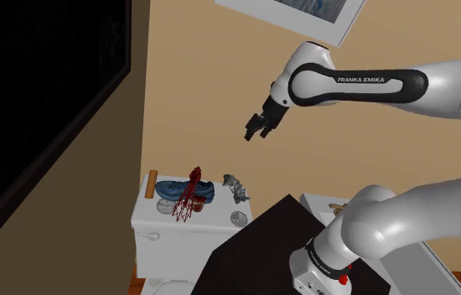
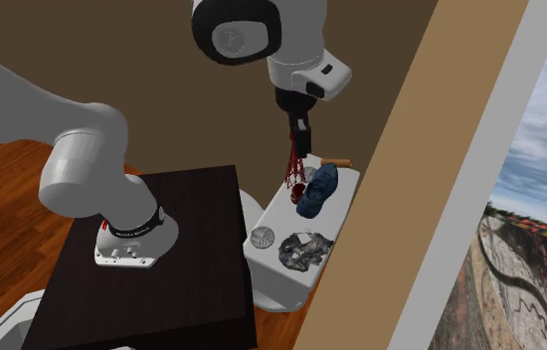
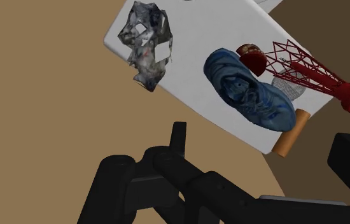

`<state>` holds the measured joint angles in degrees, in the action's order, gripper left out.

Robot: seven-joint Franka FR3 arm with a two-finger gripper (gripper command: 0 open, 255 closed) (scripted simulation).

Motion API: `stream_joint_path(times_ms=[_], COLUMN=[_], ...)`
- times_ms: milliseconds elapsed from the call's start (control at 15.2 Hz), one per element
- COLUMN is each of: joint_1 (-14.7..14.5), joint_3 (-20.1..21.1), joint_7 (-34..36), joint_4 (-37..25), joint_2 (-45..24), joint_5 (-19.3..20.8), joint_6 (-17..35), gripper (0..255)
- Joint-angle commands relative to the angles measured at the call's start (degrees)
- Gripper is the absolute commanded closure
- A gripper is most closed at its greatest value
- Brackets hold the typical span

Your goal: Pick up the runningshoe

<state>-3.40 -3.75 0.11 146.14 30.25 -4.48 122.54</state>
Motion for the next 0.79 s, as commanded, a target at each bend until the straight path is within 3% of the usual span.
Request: stream_joint_path(times_ms=[0,396,726], joint_1=[-0.7,-3.6,-6.4], joint_3=[0.0,-0.1,0.0], joint_7=[0.0,-1.1,-4.3], joint_4=[0.9,1.7,-0.3], joint_2=[-3.5,-15.0,-26.1], joint_5=[-1.4,-7.1,-14.5], joint_6=[4.4,16.1,24.7], gripper=[0,0,0])
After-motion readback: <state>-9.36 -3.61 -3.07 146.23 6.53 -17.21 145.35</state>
